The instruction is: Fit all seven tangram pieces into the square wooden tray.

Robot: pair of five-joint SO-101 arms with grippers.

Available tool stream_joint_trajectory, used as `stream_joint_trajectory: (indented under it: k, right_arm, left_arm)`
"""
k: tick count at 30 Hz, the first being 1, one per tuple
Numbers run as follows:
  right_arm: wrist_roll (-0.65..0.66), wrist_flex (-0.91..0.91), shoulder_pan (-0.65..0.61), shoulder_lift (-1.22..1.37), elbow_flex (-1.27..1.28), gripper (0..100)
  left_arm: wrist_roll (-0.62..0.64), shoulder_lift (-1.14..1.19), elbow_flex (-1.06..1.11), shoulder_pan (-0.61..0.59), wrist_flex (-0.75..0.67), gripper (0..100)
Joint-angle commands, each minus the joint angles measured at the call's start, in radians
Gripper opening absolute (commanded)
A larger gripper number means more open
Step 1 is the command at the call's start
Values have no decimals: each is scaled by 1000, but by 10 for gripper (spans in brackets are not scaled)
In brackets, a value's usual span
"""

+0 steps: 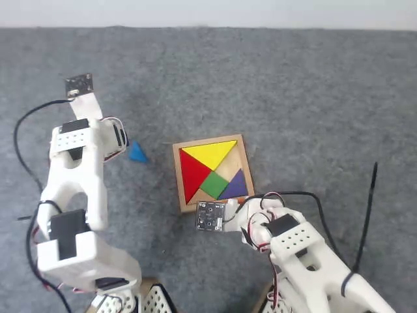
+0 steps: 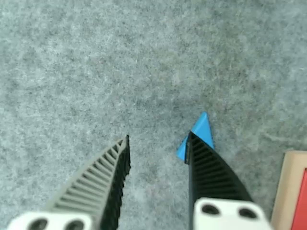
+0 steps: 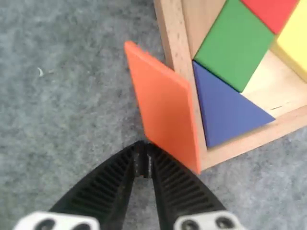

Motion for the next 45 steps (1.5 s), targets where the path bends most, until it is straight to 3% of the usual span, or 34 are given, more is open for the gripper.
stream_joint_trajectory:
  k: [1, 8, 17, 20, 23, 32, 40, 45]
  right_arm:
    - [-15, 36, 12, -8, -58, 78]
    - [-89, 245, 8, -8, -253, 235]
    - [-123, 243, -61, 2, -278, 242]
    - [-203, 243, -116, 5, -269, 310]
    - [-203, 180, -150, 28, -222, 359]
    - [-198, 1, -173, 269, -204, 340]
    - [-127, -13, -170, 283, -206, 336]
    - [-127, -15, -170, 283, -206, 184]
  left_arm:
    - [5, -11, -51, -6, 6, 185]
    - [5, -11, -51, -6, 6, 185]
    - [5, -11, -51, -6, 8, 185]
    - [5, -11, -51, -6, 8, 185]
    - [6, -11, -51, -6, 8, 185]
    - [6, -11, -51, -6, 6, 185]
    - [6, -11, -51, -6, 5, 185]
    - [6, -11, -51, -6, 5, 185]
